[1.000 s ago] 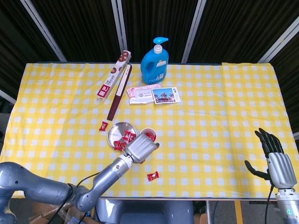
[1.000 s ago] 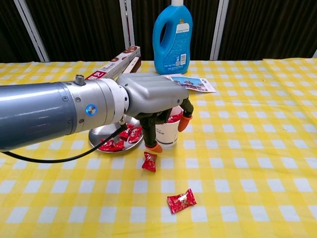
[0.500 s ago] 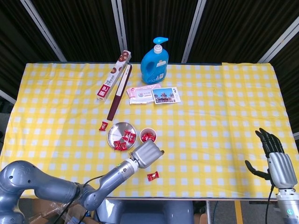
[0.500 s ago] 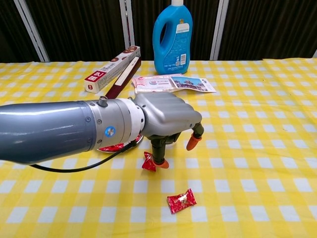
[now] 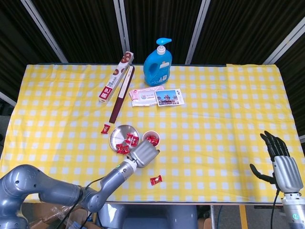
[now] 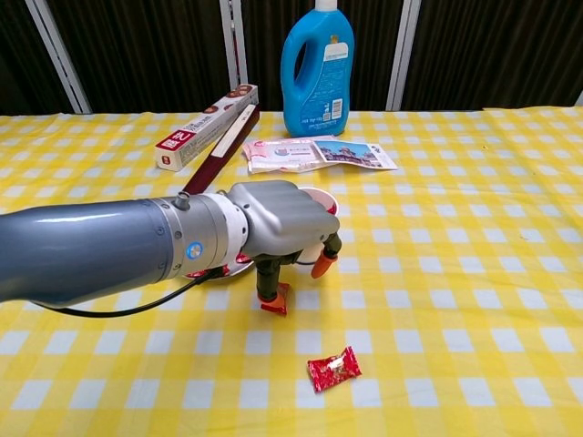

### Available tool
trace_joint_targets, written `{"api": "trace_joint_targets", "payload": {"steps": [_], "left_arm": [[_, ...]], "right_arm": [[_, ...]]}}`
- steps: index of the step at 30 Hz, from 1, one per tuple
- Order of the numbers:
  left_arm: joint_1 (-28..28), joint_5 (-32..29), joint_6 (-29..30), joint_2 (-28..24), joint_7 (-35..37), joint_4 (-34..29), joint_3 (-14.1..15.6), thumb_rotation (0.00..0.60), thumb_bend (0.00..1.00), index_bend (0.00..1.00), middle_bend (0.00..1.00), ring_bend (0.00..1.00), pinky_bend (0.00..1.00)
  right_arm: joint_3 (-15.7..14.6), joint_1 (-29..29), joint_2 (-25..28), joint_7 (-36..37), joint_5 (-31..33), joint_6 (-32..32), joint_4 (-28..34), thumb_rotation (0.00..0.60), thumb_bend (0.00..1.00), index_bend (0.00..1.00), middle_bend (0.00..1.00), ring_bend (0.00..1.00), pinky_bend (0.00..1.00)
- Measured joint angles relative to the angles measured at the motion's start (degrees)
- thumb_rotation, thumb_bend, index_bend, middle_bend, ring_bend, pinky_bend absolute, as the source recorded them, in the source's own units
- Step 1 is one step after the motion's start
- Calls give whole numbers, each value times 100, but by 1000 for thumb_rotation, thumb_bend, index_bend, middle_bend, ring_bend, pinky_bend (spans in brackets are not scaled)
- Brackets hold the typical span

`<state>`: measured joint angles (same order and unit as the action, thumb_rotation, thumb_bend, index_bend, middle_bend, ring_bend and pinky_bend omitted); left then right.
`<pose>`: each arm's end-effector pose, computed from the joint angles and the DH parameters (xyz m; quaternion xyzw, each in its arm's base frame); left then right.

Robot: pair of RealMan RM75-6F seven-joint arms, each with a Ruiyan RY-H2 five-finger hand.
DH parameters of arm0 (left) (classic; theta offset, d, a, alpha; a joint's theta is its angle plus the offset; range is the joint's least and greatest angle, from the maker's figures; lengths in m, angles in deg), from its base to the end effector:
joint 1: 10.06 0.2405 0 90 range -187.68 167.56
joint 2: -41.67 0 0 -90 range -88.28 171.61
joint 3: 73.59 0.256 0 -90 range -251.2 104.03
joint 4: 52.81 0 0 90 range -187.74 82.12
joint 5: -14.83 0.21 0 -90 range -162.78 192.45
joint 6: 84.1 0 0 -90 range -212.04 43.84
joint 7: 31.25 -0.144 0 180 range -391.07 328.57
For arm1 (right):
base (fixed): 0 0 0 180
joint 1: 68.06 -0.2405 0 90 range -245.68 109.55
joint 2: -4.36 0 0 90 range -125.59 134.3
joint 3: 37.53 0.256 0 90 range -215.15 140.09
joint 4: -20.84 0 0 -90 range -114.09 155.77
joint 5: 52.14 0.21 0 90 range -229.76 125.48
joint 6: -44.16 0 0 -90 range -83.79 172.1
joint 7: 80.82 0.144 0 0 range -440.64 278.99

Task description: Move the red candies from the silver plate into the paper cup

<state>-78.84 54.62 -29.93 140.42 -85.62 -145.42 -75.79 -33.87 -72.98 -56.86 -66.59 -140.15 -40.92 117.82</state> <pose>-0.0223 0.2954 -0.1016 -0.8993 -0.1717 -0.2419 0.3213 -0.2923 -0.1830 0.1676 0.5465 -0.4548 0.4776 0.5161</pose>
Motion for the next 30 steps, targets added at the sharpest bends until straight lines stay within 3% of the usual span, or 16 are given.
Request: {"api": "trace_joint_targets", "payload": {"steps": [24,30], "left_arm": [[-28,-367,-83,11,-69,168,188,600,250,435,979,1000,1000],[-12,-376,-86,74,-6,248,192,600,349,506,982,1000,1000]], "right_arm": [[4,7,13,1,9,-4,18,600,360,0,0,0,0],[2,7,16,16,0,-6,13,600,360,0,0,0,0]]}}
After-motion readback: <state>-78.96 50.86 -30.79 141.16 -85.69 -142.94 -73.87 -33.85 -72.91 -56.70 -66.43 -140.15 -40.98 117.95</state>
